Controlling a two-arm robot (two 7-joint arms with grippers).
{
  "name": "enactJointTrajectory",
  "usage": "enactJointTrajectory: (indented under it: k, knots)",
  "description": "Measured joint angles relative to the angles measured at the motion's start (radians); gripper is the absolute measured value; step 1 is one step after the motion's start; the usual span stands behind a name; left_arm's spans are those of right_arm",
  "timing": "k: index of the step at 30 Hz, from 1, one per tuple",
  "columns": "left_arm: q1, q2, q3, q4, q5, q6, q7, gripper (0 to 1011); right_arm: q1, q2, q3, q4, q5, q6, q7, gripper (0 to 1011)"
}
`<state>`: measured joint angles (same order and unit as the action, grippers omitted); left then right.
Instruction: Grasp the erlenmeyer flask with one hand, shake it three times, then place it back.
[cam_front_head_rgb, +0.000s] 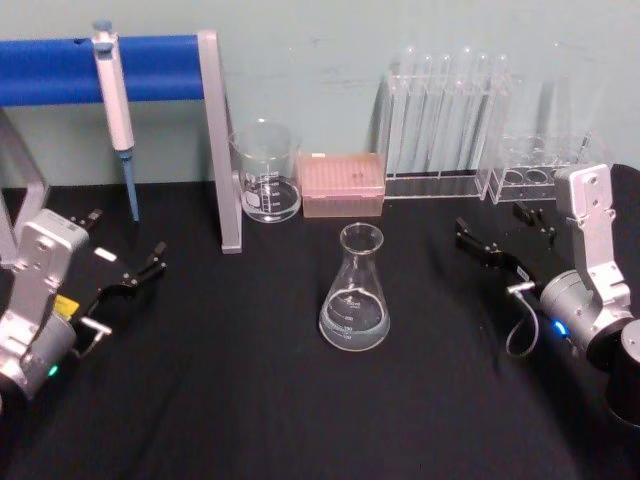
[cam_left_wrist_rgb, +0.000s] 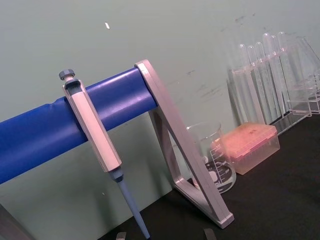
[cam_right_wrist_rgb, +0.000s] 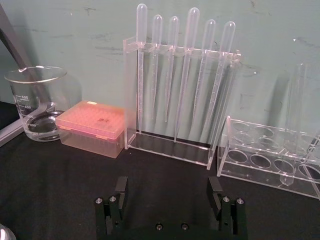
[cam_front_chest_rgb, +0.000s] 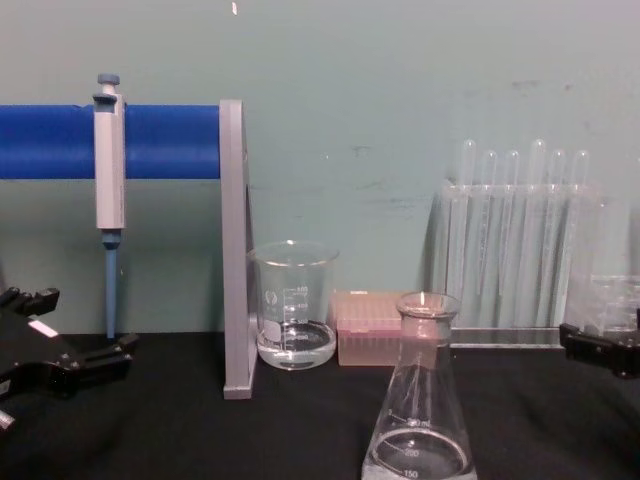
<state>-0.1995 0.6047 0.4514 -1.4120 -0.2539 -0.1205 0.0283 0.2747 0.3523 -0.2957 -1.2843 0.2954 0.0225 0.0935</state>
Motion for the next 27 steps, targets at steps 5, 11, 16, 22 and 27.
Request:
enactJointTrajectory:
  k: [5,11,16,22,27]
  knots:
    - [0.0,0.0,0.0,0.0,0.0,0.0,0.0,1001,0.0,0.0,0.0,0.0,0.0,0.0,0.0,1000]
    - [0.0,0.0,0.0,0.0,0.0,0.0,0.0,1001,0.0,0.0,0.0,0.0,0.0,0.0,0.0,1000]
    - [0.0,0.0,0.0,0.0,0.0,0.0,0.0,1001,0.0,0.0,0.0,0.0,0.0,0.0,0.0,1000]
    - [0.0,0.0,0.0,0.0,0.0,0.0,0.0,1001,0.0,0.0,0.0,0.0,0.0,0.0,0.0,1000]
    - [0.0,0.0,0.0,0.0,0.0,0.0,0.0,1001,0.0,0.0,0.0,0.0,0.0,0.0,0.0,1000]
